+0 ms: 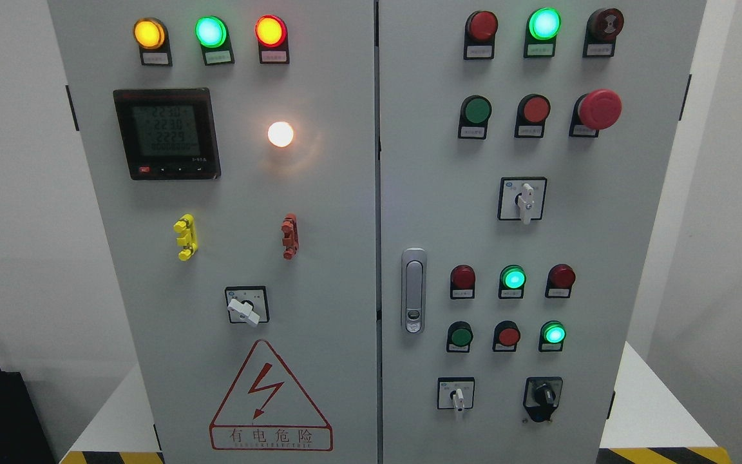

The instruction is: Release door handle

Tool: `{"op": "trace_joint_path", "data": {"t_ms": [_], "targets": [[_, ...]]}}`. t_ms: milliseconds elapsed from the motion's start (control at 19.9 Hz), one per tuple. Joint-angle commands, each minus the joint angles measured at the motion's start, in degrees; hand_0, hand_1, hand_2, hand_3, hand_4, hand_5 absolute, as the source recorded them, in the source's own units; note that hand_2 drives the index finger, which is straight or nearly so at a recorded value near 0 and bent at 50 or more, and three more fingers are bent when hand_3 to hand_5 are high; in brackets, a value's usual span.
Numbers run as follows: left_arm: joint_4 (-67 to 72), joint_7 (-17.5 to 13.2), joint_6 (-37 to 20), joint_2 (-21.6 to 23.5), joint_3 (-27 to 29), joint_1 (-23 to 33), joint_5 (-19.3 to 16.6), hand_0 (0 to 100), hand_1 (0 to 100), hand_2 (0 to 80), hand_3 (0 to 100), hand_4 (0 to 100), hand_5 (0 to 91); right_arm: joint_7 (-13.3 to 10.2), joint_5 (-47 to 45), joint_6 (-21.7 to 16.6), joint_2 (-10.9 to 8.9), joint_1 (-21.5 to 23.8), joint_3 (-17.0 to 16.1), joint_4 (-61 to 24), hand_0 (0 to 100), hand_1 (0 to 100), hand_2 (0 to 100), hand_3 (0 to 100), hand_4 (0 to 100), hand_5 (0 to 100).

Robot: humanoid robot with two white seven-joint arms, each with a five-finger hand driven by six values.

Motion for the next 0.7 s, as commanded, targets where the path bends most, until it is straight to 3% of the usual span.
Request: {"op": "trace_joint_path", "data": {"t_ms": [0,351,401,451,501,551,602,652], "targets": [[1.1,0.0,0.0,0.0,-0.8,0.0,0.0,12,39,0.0,0,0,0.0,0.2,0.0,0.1,0.03,-0.3,0.1,0.0,44,0,0,0,0,0],[1.1,0.0,0.0,0.1,-0.8,0.0,0.0,12,39,0.0,0,0,0.0,0.2,0.8,0.2,0.03,-0.9,-0.3,-0.6,43,0,0,0,0,0],[1.1,0.0,0.0,0.0,-0.8,0.0,0.0,12,39,0.0,0,0,0.0,-0.1,2.2,0.1,0.03,-1.2,-0.4,-1.6,43,0,0,14,13,11],[1.1,0.0,0.0,0.0,-0.8,0.0,0.0,12,39,0.0,0,0,0.0,-0.7,6.8,-0.1,0.30,-1.3,-0.9,-2.4,41,4,0,30,35,26],[1.1,0.0,0.0,0.0,-0.8,0.0,0.0,12,39,0.0,0,0,0.0,-1.9,11.7,-0.7,1.34,-1.8,-1.6,-2.4,41,5,0,37,44,32],[1.1,0.0,0.0,0.0,-0.8,0.0,0.0,12,39,0.0,0,0,0.0,-5.1,20.2,-1.9,4.31,-2.8,-2.6,-2.4,42,7,0,57,59,57],[1.1,0.0,0.0,0.1,-0.8,0.0,0.0,12,39,0.0,0,0,0.0,-7.4,26.4,-2.0,5.99,-3.4,-2.8,-2.4,43,10,0,68,72,75],[1.1,0.0,0.0,0.0,-0.8,0.0,0.0,12,39,0.0,0,0,0.0,-11.0,34.4,-2.0,8.45,-4.5,-2.9,-2.4,43,11,0,69,73,77]]}}
